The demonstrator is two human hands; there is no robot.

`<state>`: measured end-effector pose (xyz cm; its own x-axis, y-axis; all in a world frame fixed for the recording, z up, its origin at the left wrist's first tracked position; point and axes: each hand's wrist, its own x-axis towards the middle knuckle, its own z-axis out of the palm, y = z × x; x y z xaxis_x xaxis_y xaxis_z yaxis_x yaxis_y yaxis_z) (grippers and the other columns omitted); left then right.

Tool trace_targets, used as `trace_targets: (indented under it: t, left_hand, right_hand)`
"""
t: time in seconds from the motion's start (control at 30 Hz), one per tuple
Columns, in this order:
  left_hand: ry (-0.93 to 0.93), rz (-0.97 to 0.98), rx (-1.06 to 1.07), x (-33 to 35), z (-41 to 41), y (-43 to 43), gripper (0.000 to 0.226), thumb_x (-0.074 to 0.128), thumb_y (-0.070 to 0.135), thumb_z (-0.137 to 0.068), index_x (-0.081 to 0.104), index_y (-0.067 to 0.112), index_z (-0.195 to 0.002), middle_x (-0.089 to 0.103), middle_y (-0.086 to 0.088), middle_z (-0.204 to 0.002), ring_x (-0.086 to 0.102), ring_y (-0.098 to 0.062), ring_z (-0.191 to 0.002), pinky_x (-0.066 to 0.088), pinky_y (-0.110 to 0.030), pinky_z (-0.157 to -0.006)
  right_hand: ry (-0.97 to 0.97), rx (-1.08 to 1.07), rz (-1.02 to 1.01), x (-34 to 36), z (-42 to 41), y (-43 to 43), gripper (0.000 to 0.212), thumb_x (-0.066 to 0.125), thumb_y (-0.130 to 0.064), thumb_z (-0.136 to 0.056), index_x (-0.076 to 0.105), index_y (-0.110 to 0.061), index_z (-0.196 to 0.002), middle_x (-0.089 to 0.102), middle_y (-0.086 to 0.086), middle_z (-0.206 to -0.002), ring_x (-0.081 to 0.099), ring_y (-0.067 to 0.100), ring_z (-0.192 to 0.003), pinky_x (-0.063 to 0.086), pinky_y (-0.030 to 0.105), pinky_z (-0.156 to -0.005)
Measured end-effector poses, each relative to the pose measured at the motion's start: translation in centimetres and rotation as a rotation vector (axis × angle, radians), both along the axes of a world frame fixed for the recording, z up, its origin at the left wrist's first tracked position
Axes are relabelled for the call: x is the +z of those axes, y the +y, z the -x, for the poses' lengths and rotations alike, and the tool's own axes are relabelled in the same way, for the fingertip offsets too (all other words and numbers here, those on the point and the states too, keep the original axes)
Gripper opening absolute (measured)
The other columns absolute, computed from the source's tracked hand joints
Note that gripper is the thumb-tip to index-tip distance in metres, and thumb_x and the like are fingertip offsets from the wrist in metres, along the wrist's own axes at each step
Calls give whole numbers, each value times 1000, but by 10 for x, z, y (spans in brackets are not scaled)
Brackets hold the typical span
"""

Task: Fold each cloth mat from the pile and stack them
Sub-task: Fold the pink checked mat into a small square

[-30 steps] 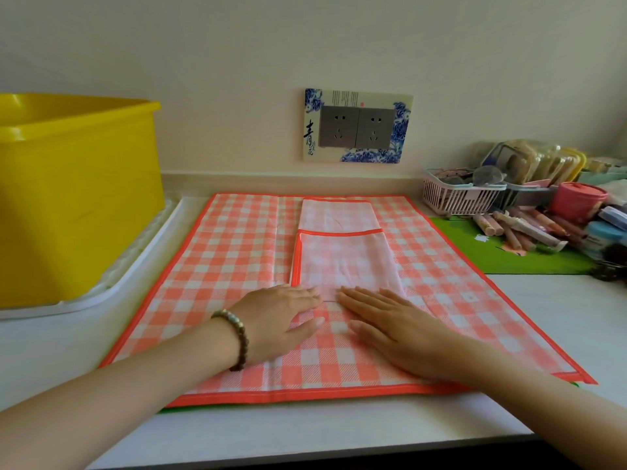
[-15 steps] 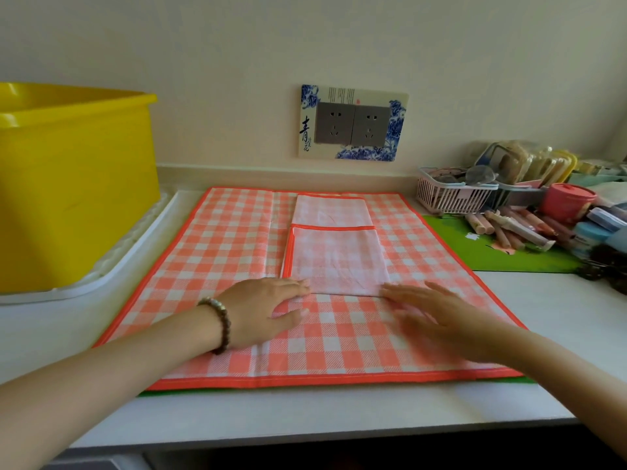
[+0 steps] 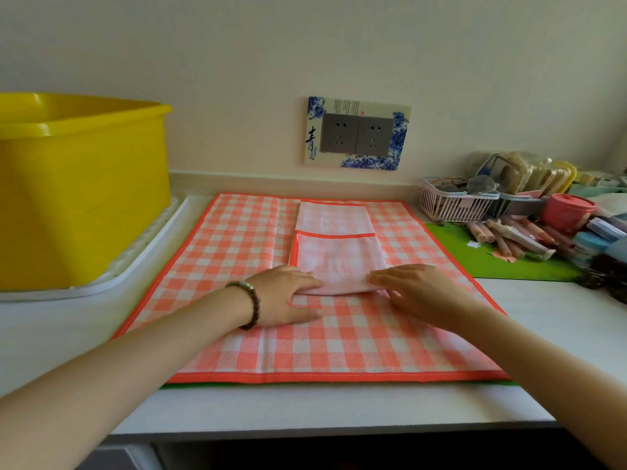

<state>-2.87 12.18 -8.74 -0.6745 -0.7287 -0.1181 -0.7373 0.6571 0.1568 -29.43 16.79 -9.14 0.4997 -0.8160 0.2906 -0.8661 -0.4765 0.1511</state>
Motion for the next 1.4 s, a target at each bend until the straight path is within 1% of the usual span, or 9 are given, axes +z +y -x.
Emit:
trace_targets:
  t: [0.27,0.47,0.57,0.8,0.93,1.0,1.1,1.3,1.4]
  left_hand:
    - [167,33,-37,-4,-27,3,54,49,44,-93,31,37,-143,35,14,-148,33,-5,-135,28,-26,-112]
    - [-23,269,-178,-16,-41,6,83,29,-16,-83,8,32,-148,8,15,-155,10,-5,-144,-4,-13,-110]
    - [-51,294,-246,-21,-45,13,76,28,-15,-88,-5,30,-140,0,17,-149,9,-10,-145,-7,-17,-110]
    - [17,492,-430,-25,-58,30,74,77,-6,-58,60,20,-124,64,6,-122,65,-11,-104,48,-22,-88]
    - [-73,429,-372,-18,-62,32,57,39,25,-79,44,26,-135,59,10,-128,53,-8,-114,45,-22,-94]
    - [-151,388,-259,-14,-59,33,68,24,39,-81,16,29,-147,28,9,-151,25,-9,-139,15,-24,-114]
    - [-136,242,-163,-18,-58,32,68,7,50,-81,-19,34,-142,-27,19,-142,-32,1,-128,-29,-13,-96]
    - [-93,148,-115,-21,-59,26,70,19,59,-90,-7,30,-148,-19,21,-146,-18,9,-131,-15,-8,-103]
    - [95,146,-32,-20,-58,18,55,42,40,-97,20,33,-147,18,19,-152,17,3,-139,7,-10,-108]
  right_hand:
    - [-185,29,-72,-2,4,30,33,48,-30,-91,66,-23,-118,72,-4,-105,70,16,-87,51,24,-71]
    - [-284,216,-8,-2,-1,71,34,45,-35,-97,65,-22,-120,72,-9,-101,68,6,-85,52,18,-69]
    - [-224,278,141,-3,1,73,34,58,-35,-90,66,-19,-119,68,-10,-112,66,6,-98,52,21,-82]
    - [-49,45,-303,-1,-5,45,81,35,-14,-77,5,-54,-141,-6,-30,-153,-8,-6,-142,-6,12,-114]
    - [-93,80,-402,-7,-7,37,60,22,-39,-83,16,-52,-142,9,-29,-152,2,-10,-141,9,23,-119]
    - [-89,86,-410,-11,-4,35,57,24,-41,-86,19,-53,-142,12,-29,-152,6,-10,-140,12,25,-118]
    - [-94,77,-413,-10,-3,33,56,27,-41,-86,20,-56,-140,14,-31,-151,9,-11,-140,14,26,-118]
    - [-76,39,-392,-7,-4,28,52,30,-43,-87,21,-58,-136,17,-32,-148,17,-14,-135,10,11,-113]
    - [-301,28,-343,-10,-5,18,45,42,-33,-89,42,-51,-130,40,-32,-136,41,-9,-125,26,11,-107]
